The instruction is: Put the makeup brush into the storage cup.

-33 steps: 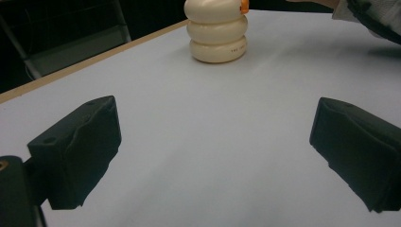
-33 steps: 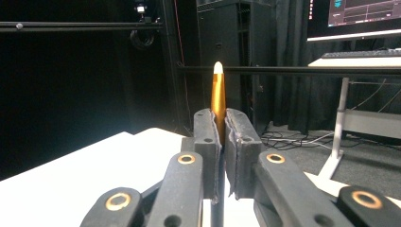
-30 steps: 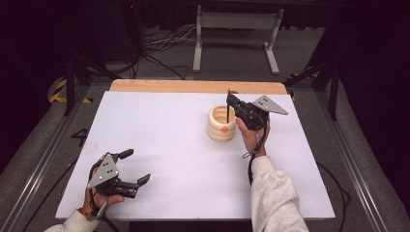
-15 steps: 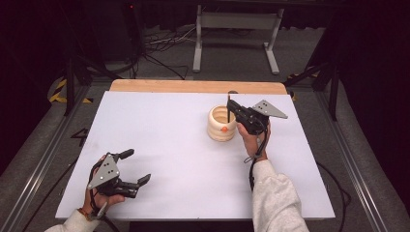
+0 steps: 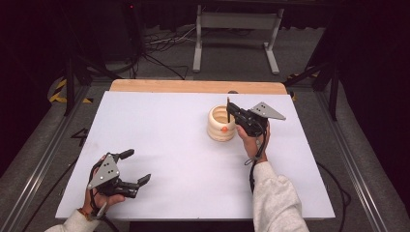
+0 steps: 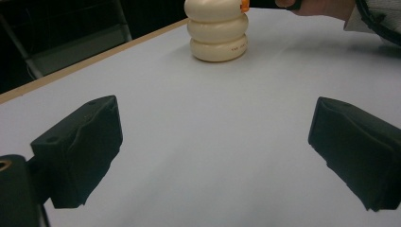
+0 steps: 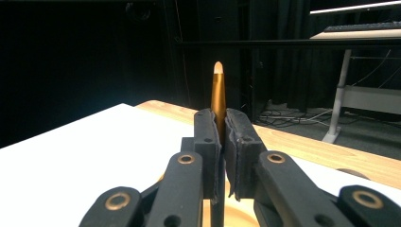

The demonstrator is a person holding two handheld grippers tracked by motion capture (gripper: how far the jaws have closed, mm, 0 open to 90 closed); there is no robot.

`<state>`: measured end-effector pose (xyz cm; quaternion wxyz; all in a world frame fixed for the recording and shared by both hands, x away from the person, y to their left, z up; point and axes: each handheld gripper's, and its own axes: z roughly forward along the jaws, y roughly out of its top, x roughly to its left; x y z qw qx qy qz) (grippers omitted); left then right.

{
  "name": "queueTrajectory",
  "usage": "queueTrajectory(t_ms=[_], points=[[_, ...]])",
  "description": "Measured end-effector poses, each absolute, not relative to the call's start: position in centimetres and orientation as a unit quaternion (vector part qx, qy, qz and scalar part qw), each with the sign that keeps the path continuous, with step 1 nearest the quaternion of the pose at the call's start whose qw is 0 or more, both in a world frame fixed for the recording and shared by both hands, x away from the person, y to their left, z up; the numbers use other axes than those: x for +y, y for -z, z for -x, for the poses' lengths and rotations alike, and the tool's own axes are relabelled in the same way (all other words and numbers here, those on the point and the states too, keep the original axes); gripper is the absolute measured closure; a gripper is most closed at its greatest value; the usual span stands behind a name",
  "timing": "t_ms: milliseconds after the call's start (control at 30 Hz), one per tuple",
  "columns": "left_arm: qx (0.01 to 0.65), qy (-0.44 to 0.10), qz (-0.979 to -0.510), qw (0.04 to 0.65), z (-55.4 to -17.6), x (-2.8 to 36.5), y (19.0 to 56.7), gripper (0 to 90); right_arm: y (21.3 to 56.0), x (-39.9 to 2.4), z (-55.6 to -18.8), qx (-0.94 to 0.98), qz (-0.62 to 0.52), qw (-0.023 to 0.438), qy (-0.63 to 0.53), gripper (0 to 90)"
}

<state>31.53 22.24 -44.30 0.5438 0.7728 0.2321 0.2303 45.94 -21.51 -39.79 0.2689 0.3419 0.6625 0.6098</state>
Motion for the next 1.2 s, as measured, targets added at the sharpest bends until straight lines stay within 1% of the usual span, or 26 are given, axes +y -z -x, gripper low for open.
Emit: queueTrajectory(t_ms=[167, 233, 300, 333, 367, 600, 700, 767, 800, 833, 933, 967, 1067, 1200], points=[[0.233, -0.229, -0.772, 0.546, -31.5, 22.3, 44.3, 4.6, 39.6, -21.4, -45.9, 0.664, -0.339, 0.271, -0.609, 84.3], [0.233, -0.229, -0.772, 0.546, -31.5, 22.3, 44.3, 4.6, 39.6, -21.4, -45.9, 0.661, -0.341, 0.271, -0.61, 81.2], [0.233, -0.229, -0.772, 0.546, -31.5, 22.3, 44.3, 4.6, 39.5, -21.4, -45.9, 0.661, -0.343, 0.273, -0.609, 79.9], [0.233, -0.229, -0.772, 0.546, -31.5, 22.3, 44.3, 4.6, 39.5, -21.5, -45.9, 0.66, -0.345, 0.271, -0.611, 75.7], [0.232, -0.228, -0.773, 0.545, -31.5, 22.3, 44.3, 4.7, 39.4, -21.5, -45.9, 0.66, -0.344, 0.27, -0.611, 74.7], [0.232, -0.229, -0.774, 0.544, -31.5, 22.2, 44.3, 4.7, 39.1, -21.8, -45.7, 0.657, -0.345, 0.272, -0.612, 71.5], [0.231, -0.229, -0.774, 0.544, -31.5, 22.2, 44.3, 4.8, 38.8, -21.9, -45.6, 0.657, -0.342, 0.275, -0.612, 68.0], [0.231, -0.229, -0.774, 0.544, -31.5, 22.2, 44.3, 4.9, 38.7, -21.9, -45.5, 0.657, -0.343, 0.278, -0.611, 67.3], [0.232, -0.229, -0.774, 0.544, -31.5, 22.2, 44.3, 4.9, 38.5, -21.9, -45.4, 0.658, -0.34, 0.28, -0.61, 66.4], [0.231, -0.229, -0.774, 0.544, -31.5, 22.2, 44.3, 4.9, 38.2, -21.9, -45.2, 0.66, -0.335, 0.286, -0.609, 63.4], [0.232, -0.229, -0.774, 0.543, -31.5, 22.2, 44.3, 4.9, 37.9, -21.9, -45.0, 0.663, -0.331, 0.291, -0.605, 61.8], [0.232, -0.229, -0.774, 0.543, -31.5, 22.2, 44.3, 4.9, 37.7, -21.9, -44.9, 0.665, -0.327, 0.298, -0.601, 58.9], [0.232, -0.228, -0.774, 0.543, -31.5, 22.2, 44.3, 4.9, 37.3, -21.9, -44.6, 0.666, -0.323, 0.307, -0.598, 54.6], [0.231, -0.229, -0.774, 0.543, -31.5, 22.2, 44.3, 4.9, 36.9, -21.9, -44.3, 0.667, -0.322, 0.316, -0.593, 51.2]])
